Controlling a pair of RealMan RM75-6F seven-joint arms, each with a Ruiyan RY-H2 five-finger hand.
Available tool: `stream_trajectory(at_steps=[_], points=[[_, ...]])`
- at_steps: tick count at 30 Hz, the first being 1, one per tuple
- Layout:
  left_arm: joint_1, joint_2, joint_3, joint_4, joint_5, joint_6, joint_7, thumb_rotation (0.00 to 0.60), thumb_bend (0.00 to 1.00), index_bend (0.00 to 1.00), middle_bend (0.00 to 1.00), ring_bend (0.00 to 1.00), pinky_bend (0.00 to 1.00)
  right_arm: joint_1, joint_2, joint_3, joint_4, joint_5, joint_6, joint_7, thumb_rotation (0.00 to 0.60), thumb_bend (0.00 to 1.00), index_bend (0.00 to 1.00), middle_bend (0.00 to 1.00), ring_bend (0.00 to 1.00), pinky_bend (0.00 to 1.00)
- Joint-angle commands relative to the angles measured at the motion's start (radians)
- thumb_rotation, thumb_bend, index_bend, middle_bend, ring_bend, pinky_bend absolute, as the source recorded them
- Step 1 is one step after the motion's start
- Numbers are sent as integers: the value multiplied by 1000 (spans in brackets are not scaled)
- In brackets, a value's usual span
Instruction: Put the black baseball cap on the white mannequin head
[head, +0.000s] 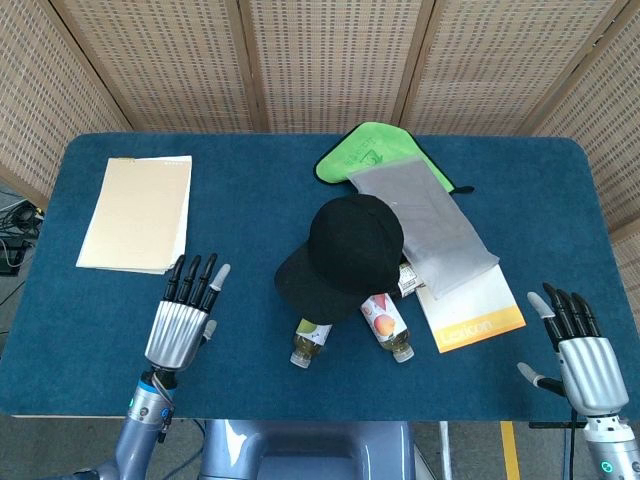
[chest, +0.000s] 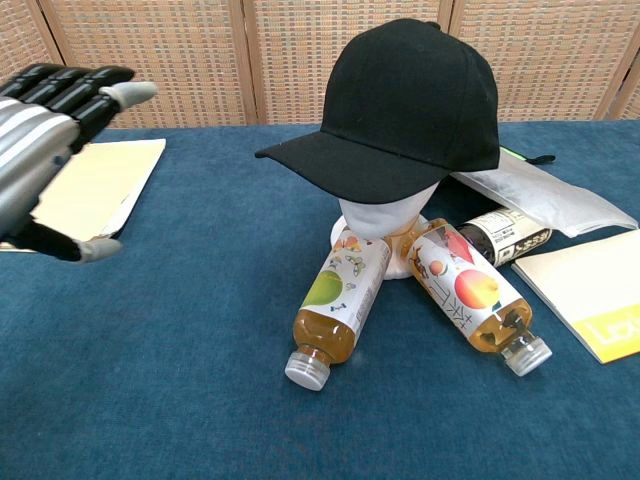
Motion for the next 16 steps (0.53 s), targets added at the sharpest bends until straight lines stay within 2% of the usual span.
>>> stream_trajectory(at_steps=[1,6,16], points=[[44,83,28,-59,-27,2,-49,600,0,0,0,0,0,1,-1,-2,-2,5,-8,-12,600,59,95,0,0,0],[91,174,59,-102,-36,15,-101,600,0,0,0,0,0,2,3,-5,-6,13,-23,-30,600,59,74,0,0,0],[191,285,102,-109,-48,75,-194,600,0,0,0,0,0,10,1,-10,-14,22,-53,-61,600,59,68,0,0,0]])
